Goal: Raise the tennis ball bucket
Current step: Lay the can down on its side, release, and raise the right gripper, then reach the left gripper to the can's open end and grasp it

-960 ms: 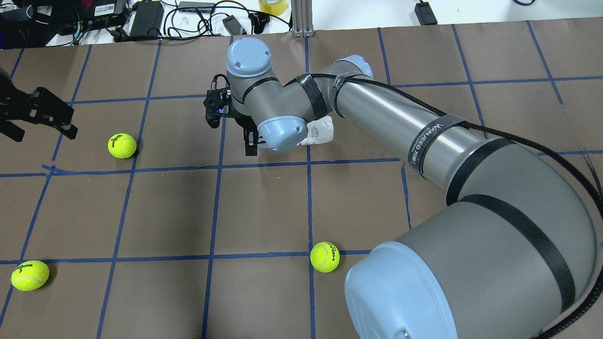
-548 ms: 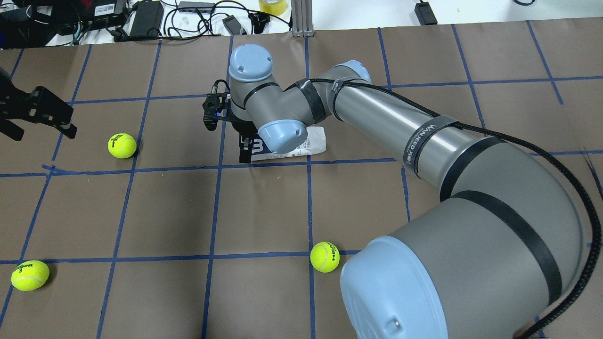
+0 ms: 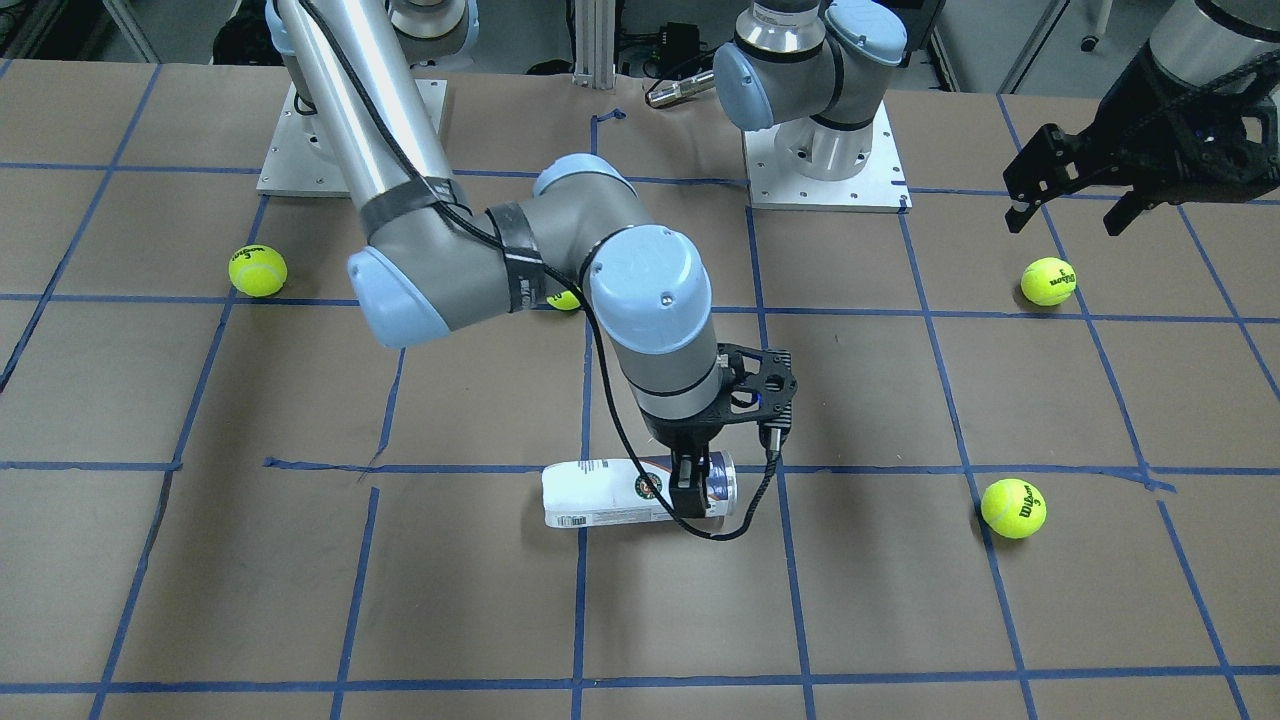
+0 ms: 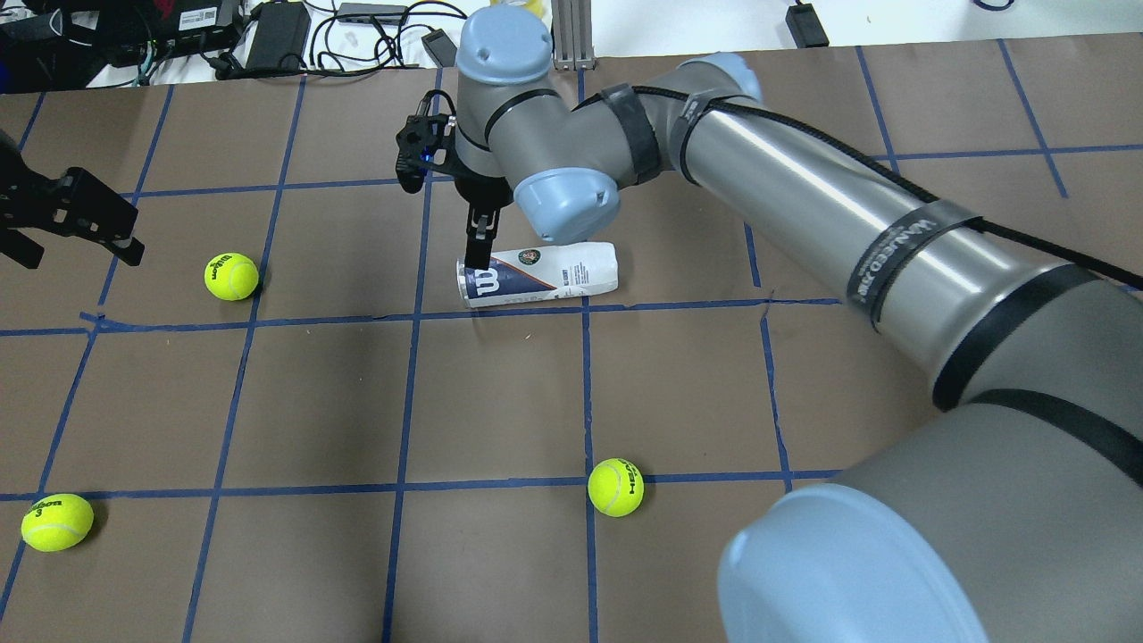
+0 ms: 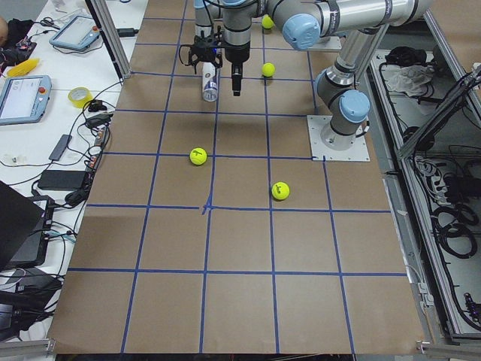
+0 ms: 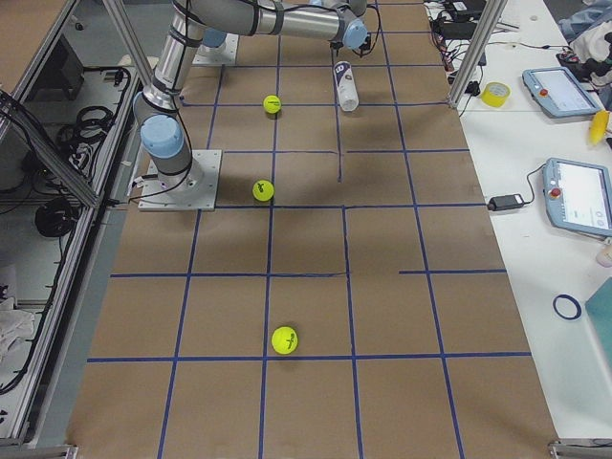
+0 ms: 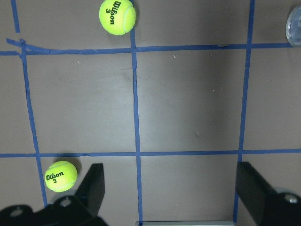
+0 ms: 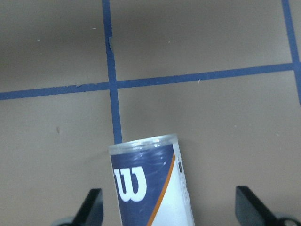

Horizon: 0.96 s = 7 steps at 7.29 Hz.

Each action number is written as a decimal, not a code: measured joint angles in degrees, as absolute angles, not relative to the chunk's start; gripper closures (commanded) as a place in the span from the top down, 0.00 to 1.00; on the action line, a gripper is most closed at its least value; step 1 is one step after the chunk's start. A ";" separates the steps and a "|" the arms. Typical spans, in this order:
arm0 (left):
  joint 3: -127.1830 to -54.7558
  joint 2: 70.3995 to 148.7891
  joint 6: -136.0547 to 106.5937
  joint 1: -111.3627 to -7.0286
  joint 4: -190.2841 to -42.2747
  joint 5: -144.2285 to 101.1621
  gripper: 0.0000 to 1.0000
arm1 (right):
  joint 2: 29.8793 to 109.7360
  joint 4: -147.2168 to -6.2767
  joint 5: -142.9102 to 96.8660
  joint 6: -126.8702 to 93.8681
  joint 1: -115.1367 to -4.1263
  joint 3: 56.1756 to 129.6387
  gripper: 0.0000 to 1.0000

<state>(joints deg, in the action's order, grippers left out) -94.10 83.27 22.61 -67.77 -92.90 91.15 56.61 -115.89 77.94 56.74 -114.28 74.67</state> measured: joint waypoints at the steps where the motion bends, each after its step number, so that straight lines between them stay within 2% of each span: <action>1: -94.17 83.62 22.35 -67.92 -92.84 90.79 1.00 | 60.14 -111.12 78.02 54.38 -111.63 74.77 1.00; 5: -94.88 89.43 21.06 -72.59 -87.32 78.26 1.00 | 76.30 -92.59 78.78 45.55 -94.00 74.92 1.00; 7: -95.58 94.60 19.76 -77.74 -82.33 70.14 1.00 | 80.69 -87.74 82.55 39.24 -92.00 74.95 1.00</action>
